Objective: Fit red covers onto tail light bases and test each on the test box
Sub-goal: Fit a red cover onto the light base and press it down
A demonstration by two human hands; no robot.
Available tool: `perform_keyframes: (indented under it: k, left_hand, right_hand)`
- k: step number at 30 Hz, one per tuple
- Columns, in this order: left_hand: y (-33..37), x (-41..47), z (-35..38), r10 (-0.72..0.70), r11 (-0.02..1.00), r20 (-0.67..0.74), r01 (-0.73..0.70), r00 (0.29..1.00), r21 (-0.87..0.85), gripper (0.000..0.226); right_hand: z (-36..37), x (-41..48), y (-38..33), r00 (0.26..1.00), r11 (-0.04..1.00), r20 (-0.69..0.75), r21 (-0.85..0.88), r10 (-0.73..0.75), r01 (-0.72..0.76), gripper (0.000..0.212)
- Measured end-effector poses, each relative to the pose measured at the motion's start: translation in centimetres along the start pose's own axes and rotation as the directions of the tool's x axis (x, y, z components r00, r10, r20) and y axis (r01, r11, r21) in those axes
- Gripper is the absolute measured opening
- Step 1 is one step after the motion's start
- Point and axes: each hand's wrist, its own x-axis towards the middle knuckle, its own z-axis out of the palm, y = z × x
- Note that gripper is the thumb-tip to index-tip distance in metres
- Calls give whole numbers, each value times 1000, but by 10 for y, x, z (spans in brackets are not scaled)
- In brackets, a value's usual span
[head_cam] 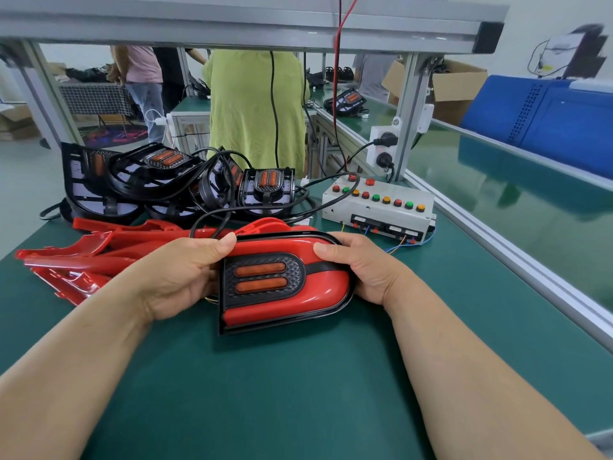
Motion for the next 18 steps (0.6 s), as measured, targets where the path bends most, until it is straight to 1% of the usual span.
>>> perform_keyframes:
  k: [5, 8, 9, 11, 14, 16, 18]
  left_hand:
    - [4, 0, 8, 21, 997, -62, -26, 998, -77, 44]
    - [4, 0, 13, 52, 998, -145, -57, 988, -27, 29]
    - [3, 0, 14, 61, 998, -165, -64, 984, -15, 26]
    - [1, 2, 16, 63, 998, -173, -65, 983, -7, 28]
    - [-2, 2, 19, 43, 998, -130, -48, 991, -34, 33]
    - [-3, 2, 19, 25, 997, -58, -28, 998, -69, 38]
    - [-2, 3, 18, 6, 990, 15, -4, 1000, -140, 41]
  right_hand:
    - [2, 0, -2, 1000, 999, 9, -26, -21, 21, 42]
    - [3, -1, -4, 999, 998, 8, -37, -41, 41, 48]
    - [4, -1, -5, 999, 998, 3, -42, -43, 43, 47]
    - [5, -1, -4, 999, 998, -17, -52, -48, 47, 45]
    - [7, -1, -2, 997, 998, -62, -55, -42, 38, 45]
    - [6, -2, -2, 997, 998, -64, -58, -31, 27, 41]
    - [6, -2, -2, 999, 998, -40, -54, -27, 25, 37]
